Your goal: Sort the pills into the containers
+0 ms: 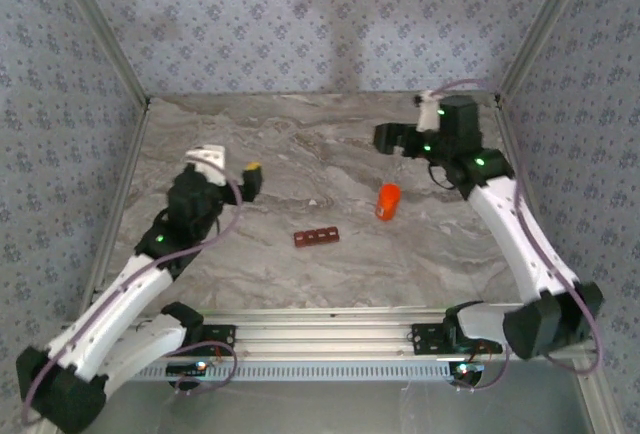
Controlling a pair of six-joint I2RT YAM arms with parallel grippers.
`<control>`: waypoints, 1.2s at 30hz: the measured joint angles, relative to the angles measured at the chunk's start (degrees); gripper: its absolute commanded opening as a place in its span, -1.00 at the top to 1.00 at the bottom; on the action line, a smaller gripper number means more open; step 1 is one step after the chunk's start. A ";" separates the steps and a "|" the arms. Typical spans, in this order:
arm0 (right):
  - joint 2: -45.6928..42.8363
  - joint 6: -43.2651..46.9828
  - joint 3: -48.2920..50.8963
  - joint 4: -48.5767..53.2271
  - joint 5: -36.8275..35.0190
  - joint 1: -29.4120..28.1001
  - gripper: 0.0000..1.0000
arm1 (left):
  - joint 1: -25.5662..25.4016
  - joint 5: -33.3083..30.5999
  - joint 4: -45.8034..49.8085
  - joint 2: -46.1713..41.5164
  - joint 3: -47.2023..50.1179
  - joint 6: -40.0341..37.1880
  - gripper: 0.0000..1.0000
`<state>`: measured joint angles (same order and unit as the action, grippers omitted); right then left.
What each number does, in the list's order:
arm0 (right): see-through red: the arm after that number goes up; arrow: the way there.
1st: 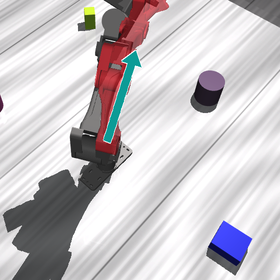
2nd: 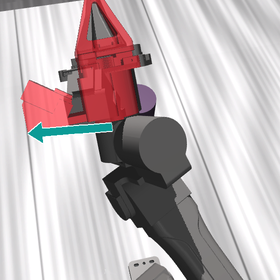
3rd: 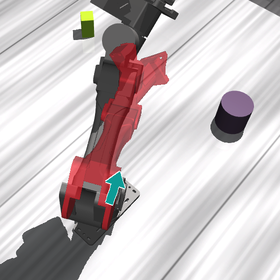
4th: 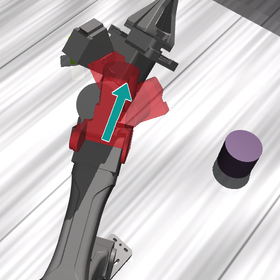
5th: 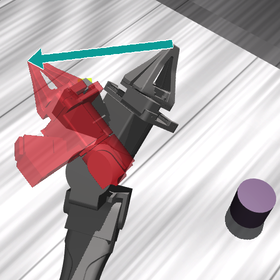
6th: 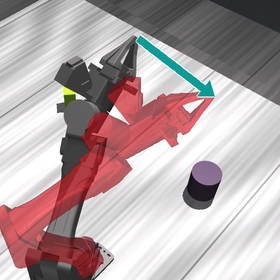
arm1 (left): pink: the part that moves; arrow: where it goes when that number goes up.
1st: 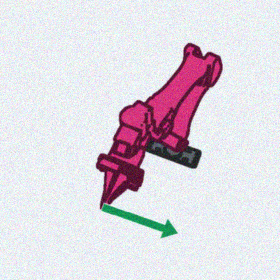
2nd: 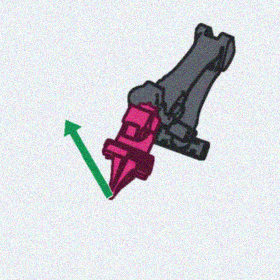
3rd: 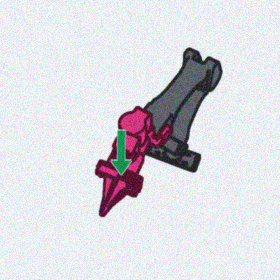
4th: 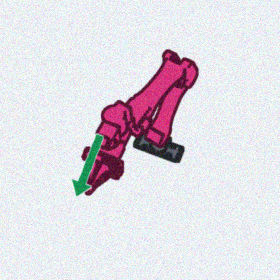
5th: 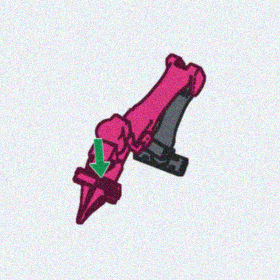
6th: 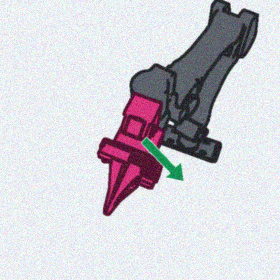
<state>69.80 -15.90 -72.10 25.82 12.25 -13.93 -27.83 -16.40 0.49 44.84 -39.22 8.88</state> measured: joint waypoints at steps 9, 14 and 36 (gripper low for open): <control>-10.78 -1.90 26.80 -15.61 -19.39 16.06 -1.00 | 15.13 -3.32 -8.13 -7.93 14.86 -7.13 -0.98; -6.69 -0.98 42.53 -27.85 -24.74 18.32 -1.00 | 17.70 -3.37 -16.55 2.14 21.16 -7.26 -0.98; 17.75 15.98 50.93 -72.81 -19.93 15.21 -1.00 | 30.77 14.95 -46.58 44.09 15.96 -7.78 -0.98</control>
<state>87.55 0.08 -21.17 -46.98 -7.68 1.28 2.94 -1.45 -46.09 88.92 -23.27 1.10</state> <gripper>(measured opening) 0.998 0.992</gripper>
